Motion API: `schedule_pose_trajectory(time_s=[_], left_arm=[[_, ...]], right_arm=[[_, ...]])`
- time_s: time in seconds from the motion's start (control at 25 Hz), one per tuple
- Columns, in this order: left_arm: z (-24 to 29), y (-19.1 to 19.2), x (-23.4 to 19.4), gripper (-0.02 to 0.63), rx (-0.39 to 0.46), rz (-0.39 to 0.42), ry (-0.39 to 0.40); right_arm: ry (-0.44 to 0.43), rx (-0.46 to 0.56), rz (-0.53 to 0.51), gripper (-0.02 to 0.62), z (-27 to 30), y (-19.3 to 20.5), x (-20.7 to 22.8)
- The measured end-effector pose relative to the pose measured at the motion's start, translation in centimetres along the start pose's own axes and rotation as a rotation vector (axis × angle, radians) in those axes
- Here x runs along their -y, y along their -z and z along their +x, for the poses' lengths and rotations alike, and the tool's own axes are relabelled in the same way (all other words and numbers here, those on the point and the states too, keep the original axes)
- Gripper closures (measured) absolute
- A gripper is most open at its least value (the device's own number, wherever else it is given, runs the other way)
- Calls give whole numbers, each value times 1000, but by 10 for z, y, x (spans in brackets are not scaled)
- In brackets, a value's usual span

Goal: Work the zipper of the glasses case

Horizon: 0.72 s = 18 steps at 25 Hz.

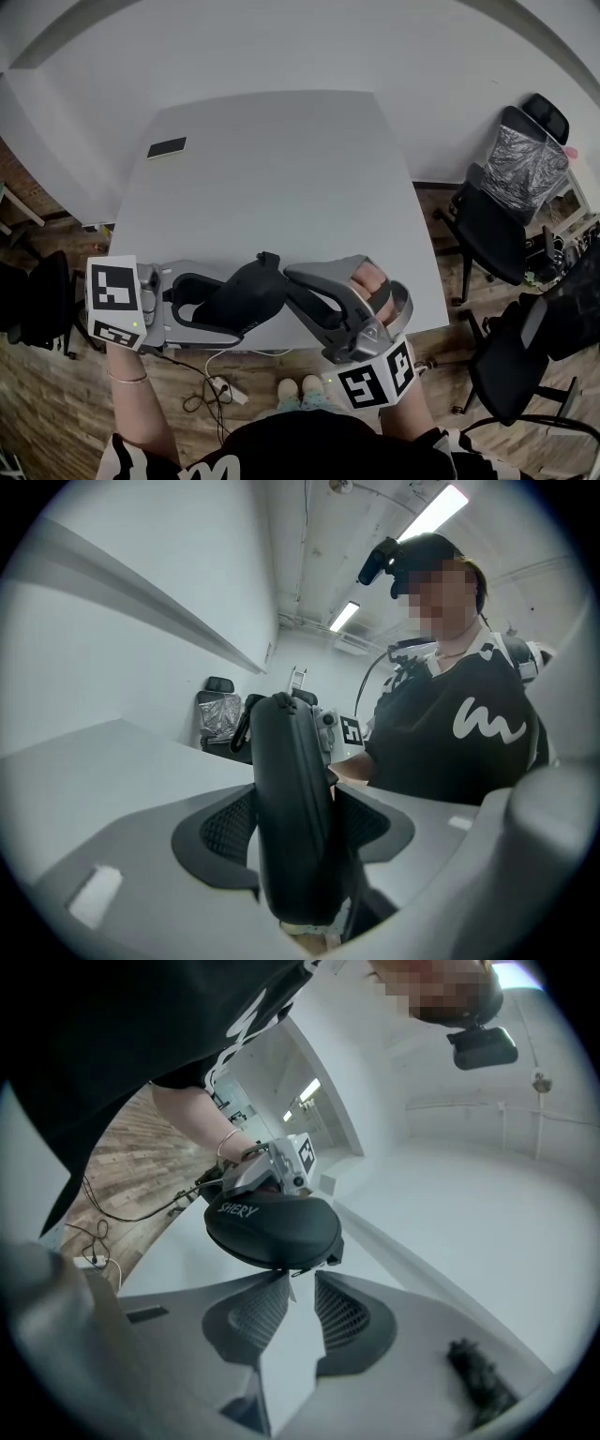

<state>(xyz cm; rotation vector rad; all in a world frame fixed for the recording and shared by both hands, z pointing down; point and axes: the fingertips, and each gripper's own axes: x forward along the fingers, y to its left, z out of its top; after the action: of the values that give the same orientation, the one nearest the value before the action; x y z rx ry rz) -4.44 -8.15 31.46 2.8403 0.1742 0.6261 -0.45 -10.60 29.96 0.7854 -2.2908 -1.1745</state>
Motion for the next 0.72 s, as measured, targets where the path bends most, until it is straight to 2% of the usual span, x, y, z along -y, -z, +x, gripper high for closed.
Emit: schedule_pose_trajectory(time_s=[0.24, 0.56, 0.72], left_arm=[[-1, 8, 6, 341, -17, -8, 29], [0, 8, -1, 342, -16, -23, 14], [-11, 18, 12, 342, -33, -23, 1]], right_arm=[[27, -21, -20, 520, 6, -2, 6], [1, -8, 11, 520, 1, 2, 7], [2, 9, 41, 520, 0, -14, -1]])
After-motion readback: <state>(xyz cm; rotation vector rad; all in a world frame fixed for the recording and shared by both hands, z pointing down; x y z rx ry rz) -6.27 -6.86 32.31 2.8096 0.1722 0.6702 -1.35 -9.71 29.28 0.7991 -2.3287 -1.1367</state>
